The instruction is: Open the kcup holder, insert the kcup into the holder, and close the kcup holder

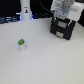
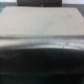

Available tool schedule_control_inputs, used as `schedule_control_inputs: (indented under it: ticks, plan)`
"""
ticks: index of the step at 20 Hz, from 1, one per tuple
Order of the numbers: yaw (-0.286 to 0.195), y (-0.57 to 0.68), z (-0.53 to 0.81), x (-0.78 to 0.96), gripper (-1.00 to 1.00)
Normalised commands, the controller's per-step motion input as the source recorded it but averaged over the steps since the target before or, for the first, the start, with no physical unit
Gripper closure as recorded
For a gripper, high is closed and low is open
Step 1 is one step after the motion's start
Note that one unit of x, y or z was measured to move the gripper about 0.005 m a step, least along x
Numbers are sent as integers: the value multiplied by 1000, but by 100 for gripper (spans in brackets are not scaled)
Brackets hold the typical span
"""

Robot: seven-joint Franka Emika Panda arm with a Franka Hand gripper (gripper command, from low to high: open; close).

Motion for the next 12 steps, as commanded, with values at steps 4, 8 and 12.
schedule_control_inputs:
  ticks: [4, 8, 12]
  plan:
    - [-26, -19, 77, 516, 100]
    - [-23, 10, 73, 401, 100]
    - [-36, -161, 282, 929, 100]
